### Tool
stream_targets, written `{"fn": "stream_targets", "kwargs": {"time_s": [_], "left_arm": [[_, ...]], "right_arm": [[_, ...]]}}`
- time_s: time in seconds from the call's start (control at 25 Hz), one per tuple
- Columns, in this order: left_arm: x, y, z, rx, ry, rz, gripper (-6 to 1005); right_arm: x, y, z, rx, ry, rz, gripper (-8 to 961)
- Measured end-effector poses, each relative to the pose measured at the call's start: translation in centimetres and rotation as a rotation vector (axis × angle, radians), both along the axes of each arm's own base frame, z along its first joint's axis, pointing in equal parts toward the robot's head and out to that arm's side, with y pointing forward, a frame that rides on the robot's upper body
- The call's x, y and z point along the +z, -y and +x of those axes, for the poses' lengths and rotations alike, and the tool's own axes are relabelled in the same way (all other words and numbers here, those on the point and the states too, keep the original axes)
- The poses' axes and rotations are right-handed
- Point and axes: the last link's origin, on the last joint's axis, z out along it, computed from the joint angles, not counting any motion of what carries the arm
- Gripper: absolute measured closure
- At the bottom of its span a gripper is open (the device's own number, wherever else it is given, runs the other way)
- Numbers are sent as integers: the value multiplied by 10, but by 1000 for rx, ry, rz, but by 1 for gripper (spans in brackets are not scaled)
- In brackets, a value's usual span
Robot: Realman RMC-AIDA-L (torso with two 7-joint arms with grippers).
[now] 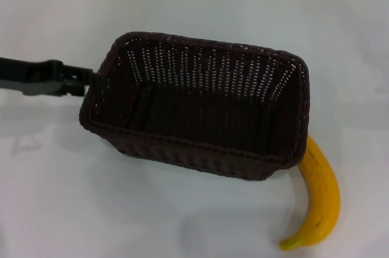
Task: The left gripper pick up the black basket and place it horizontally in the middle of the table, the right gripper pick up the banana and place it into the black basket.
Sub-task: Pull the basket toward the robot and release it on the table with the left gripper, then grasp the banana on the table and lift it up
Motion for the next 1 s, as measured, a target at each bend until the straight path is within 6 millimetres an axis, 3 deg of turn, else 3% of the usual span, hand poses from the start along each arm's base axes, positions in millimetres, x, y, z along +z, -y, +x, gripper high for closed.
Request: {"fn": "stream_targets", "kwargs": {"time_s": [0.28,0.48,0.76,1.0], "left_arm": [[50,3,-11,-143,44,230,227],[74,17,-20,-276,84,417,125],[86,48,-34,-438,124,685,129],[84,58,-43,-453,102,758,131]], "right_arm": [[13,9,-2,59,-50,-103,80],[41,24,-8,96,-73,-238,81],[75,44,-31,48,-24,-486,81],[82,60,-64,-25,16,-778,80]]}}
